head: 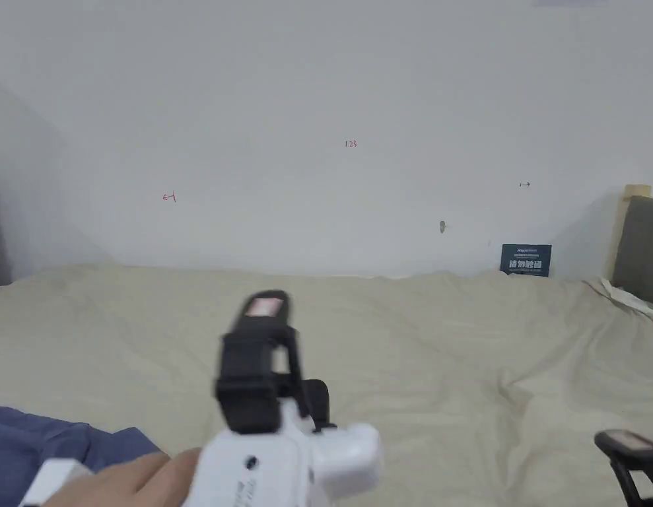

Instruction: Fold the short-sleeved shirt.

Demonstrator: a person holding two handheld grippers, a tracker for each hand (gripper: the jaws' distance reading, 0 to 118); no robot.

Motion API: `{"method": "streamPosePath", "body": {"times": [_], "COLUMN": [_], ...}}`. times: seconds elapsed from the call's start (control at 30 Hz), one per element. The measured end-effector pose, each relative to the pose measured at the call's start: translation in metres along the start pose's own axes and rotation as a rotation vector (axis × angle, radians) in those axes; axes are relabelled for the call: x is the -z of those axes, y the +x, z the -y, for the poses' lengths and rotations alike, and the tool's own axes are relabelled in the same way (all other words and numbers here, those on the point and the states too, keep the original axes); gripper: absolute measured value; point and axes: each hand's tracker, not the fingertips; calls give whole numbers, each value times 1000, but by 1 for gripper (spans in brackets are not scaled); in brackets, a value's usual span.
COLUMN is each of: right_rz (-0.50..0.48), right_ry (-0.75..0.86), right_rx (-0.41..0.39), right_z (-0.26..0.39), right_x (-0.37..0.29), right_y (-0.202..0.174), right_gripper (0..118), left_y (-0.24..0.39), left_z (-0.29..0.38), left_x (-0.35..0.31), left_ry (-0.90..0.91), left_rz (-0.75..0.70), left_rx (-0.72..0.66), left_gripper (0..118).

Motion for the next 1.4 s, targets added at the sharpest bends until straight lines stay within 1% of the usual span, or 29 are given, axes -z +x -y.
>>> {"method": "streamPosePath", "body": {"times": [0.03,0.07,0.1,0.17,0.23,0.27,0.3,0.37,0.4,0.43,0.47,0.5,0.53,0.57,0.6,0.63,0.67,0.7,0.77,0.8,0.9,1.03,1.07,1.23,1.4], "right_rz": [-21,-28,-38,-35,-38,-66,-107,-177,-210,-230,-231,-224,-199,-176,-172,-171,-186,-206,-217,-203,-175,-157,-152,-140,-128], "right_ry": [-51,-74,-56,-4,48,64,79,109,144,194,262,362,482,587,631,647,630,588,513,483,447,417,406,381,397], "right_rx": [117,212,217,100,-145,-238,-346,-596,-793,-1000,-1198,-1429,-1612,-1725,-1804,-1853,-1869,-1858,-1819,-1789,-1747,-1688,-1688,-1669,-1672], "right_z": [-9,-13,-14,-17,-13,-10,-7,4,18,32,47,66,82,94,101,105,108,110,114,108,106,102,100,99,99], "right_x": [7,9,10,6,1,-1,-4,-11,-16,-22,-27,-31,-33,-33,-34,-34,-35,-36,-37,-37,-34,-33,-33,-33,-33], "right_y": [18,28,35,28,4,-8,-24,-54,-72,-85,-92,-95,-90,-83,-78,-72,-68,-66,-62,-62,-60,-60,-61,-63,-62], "right_gripper": [118,118,118,118,118,118,118,118,118,118,118,118,118,118,118,118,118,118,118,118,118,118,118,118,118], "left_y": [9,11,9,0,-10,-17,-27,-50,-65,-74,-78,-78,-58,-50,-47,-44,-42,-39,-35,-35,-33,-36,-37,-43,-44], "left_z": [0,-1,-1,-2,-2,-1,1,11,27,43,57,75,87,93,93,94,89,88,89,87,85,79,78,78,73], "left_x": [-1,-2,-2,0,4,6,9,15,19,17,15,8,0,-7,-13,-17,-20,-21,-19,-18,-18,-23,-24,-24,-24], "left_ry": [46,69,59,-1,-68,-101,-160,-293,-410,-478,-517,-515,-539,-562,-580,-614,-626,-626,-617,-614,-590,-567,-566,-554,-539], "left_rz": [-13,-1,52,137,124,110,117,162,146,183,222,212,164,75,-18,-65,-90,-86,-35,-13,19,6,-8,12,25], "left_rx": [131,178,100,-88,-221,-294,-422,-741,-982,-1230,-1419,-1579,-1665,-1644,-1587,-1550,-1511,-1475,-1446,-1439,-1440,-1445,-1446,-1465,-1423], "left_gripper": [118,118,118,118,118,118,118,118,118,118,118,118,118,118,118,118,118,118,118,118,118,118,118,118,118]}}
